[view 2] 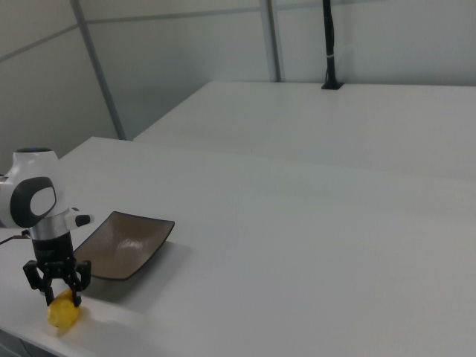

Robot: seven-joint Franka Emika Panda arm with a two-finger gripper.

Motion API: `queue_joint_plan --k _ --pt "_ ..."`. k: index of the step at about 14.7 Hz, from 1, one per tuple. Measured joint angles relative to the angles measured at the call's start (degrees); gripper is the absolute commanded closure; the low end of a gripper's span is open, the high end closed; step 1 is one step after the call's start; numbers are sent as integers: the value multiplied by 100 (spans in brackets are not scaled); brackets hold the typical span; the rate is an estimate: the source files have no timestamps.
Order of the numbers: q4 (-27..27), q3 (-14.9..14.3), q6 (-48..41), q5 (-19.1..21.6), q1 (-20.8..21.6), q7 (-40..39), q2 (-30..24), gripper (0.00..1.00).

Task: Put potatoes on a ceramic plate
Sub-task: 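Lift the potato and carry it over the brown plate, lowering it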

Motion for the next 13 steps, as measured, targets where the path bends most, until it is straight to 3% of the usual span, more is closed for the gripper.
queue_joint_plan --k 5,11,12,13 --pt "391 0 -973 0 -26 0 -354 61" --pt "1584 -15 -1241 0 -791 0 -341 60" --pt "1733 -17 -1112 0 -936 0 -224 55" --pt "1844 -18 -930 0 -1063 19 -32 43"
